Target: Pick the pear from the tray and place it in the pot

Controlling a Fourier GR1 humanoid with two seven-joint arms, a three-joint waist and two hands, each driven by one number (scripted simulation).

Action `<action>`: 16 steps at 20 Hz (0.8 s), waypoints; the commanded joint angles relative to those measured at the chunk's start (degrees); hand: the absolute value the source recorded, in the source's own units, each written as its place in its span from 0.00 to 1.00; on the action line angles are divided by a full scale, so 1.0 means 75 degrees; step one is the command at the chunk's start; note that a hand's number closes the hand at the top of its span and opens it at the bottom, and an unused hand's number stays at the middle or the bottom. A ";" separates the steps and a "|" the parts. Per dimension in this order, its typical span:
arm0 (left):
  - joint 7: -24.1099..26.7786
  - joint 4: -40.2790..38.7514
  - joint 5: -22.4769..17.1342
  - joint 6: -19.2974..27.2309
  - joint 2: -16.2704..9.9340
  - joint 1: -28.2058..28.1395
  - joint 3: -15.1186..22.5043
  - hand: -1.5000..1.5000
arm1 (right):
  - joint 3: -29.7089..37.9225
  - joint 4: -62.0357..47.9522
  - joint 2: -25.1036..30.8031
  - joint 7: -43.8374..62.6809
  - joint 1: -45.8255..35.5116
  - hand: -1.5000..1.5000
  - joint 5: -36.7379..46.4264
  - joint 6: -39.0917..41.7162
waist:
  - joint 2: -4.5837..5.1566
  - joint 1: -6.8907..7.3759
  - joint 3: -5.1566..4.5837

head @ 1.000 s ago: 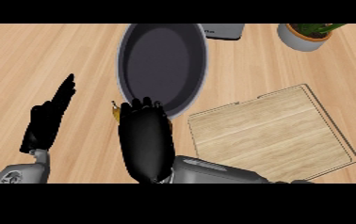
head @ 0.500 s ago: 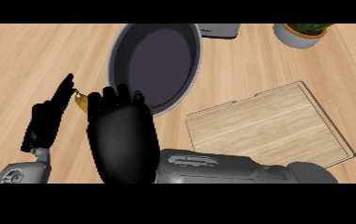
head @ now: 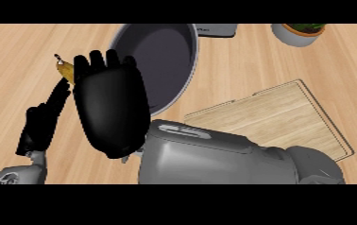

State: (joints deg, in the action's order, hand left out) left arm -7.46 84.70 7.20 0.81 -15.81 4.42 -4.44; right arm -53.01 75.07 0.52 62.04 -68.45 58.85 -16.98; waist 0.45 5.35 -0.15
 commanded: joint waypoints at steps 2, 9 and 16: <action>-0.0008 0.0208 0.0004 -0.0008 0.0009 -0.0328 -0.0013 0.50 | 0.0233 -0.1245 -0.0066 0.0368 -0.0495 1.00 -0.0467 -0.1391 | 0.0016 -0.0073 0.0003; -0.0084 0.0312 0.0037 -0.0045 -0.0016 -0.0031 0.0011 0.50 | 0.1010 -0.3417 -0.0068 -0.1325 -0.1353 1.00 -0.1781 -0.2043 | 0.0091 0.0005 0.0001; 0.0097 0.0058 0.0063 -0.0112 0.0031 0.0163 0.0062 0.50 | 0.0858 -0.5309 -0.0069 -0.2470 -0.1554 1.00 -0.2313 -0.2349 | 0.0193 0.0136 -0.0008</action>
State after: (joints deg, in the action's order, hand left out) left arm -7.06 85.19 7.23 0.17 -15.73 4.72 -4.58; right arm -46.27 42.20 0.07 47.65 -79.65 43.75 -32.29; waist 1.54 6.03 -0.20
